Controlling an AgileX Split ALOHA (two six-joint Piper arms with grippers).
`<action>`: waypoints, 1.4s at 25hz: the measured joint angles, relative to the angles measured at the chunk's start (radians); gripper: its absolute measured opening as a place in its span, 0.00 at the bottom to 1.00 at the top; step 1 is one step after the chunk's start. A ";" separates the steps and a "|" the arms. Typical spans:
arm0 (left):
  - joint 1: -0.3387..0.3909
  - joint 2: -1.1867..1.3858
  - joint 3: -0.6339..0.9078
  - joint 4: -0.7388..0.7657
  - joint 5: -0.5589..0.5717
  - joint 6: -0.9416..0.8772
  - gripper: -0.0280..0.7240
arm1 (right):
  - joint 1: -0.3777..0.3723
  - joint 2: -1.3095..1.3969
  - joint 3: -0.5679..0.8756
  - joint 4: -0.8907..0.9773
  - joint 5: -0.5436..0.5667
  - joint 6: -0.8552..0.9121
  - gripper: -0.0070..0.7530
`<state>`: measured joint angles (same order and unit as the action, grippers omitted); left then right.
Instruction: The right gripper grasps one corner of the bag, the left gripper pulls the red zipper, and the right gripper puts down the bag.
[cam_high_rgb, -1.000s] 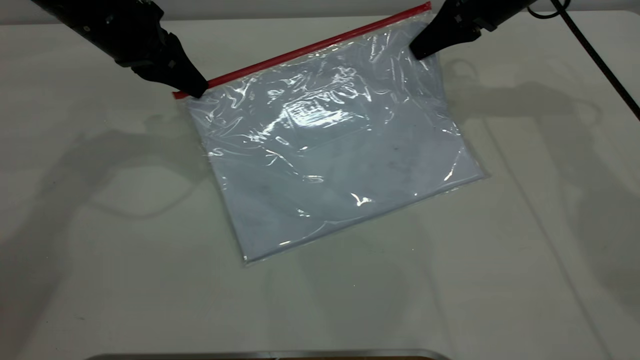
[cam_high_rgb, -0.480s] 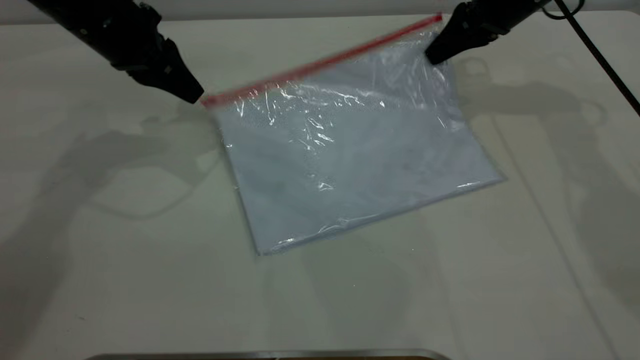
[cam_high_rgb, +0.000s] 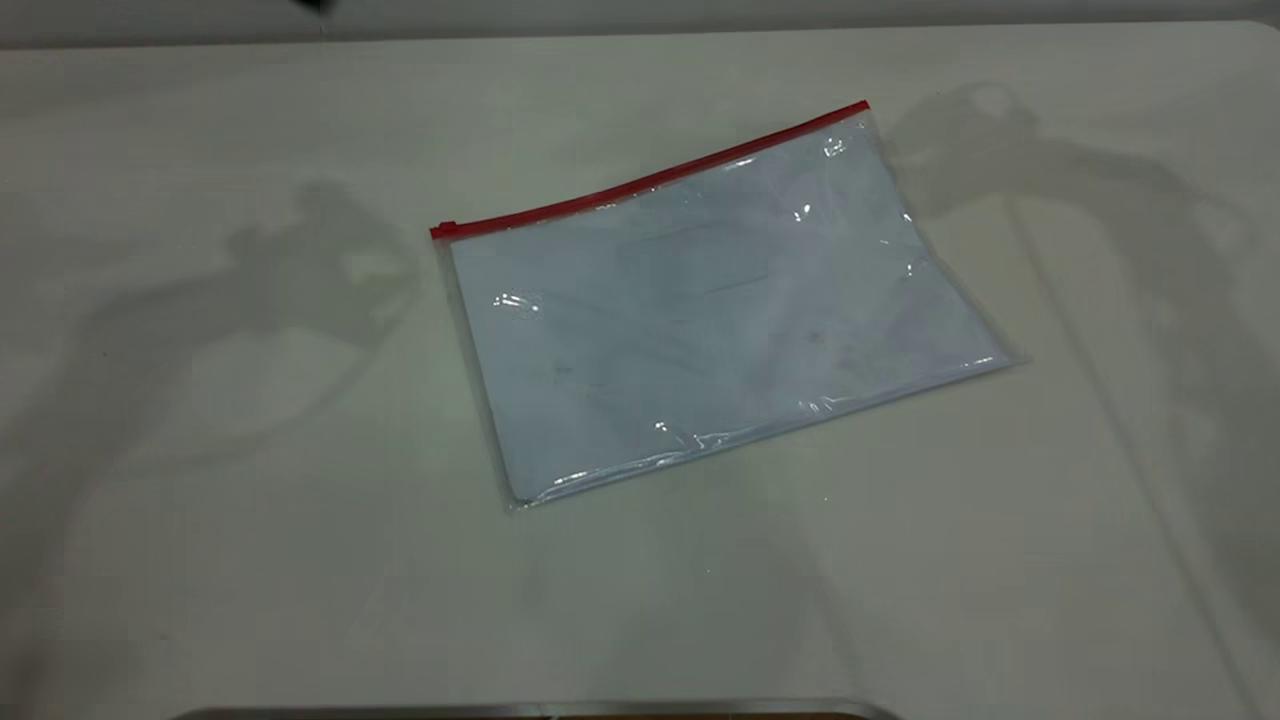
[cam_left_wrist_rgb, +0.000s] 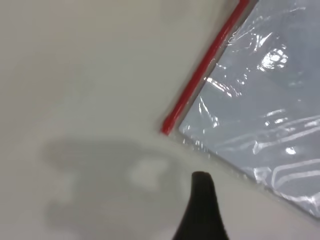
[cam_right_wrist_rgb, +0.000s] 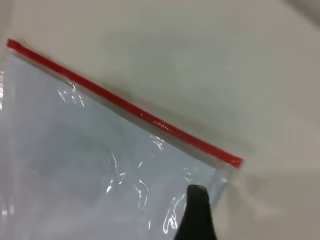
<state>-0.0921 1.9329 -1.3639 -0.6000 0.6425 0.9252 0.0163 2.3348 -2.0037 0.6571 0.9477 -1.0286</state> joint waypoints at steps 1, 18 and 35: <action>0.000 -0.054 0.000 0.058 0.020 -0.055 0.93 | -0.001 -0.048 -0.008 -0.021 0.034 0.040 0.89; 0.000 -0.911 0.002 0.514 0.443 -0.653 0.79 | -0.004 -0.761 -0.008 -0.160 0.287 0.503 0.75; 0.000 -1.357 0.125 0.516 0.526 -0.738 0.79 | -0.004 -1.568 0.662 -0.110 0.287 0.533 0.75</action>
<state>-0.0921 0.5758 -1.2387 -0.0841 1.1682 0.1871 0.0121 0.7672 -1.3415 0.5472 1.2344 -0.4960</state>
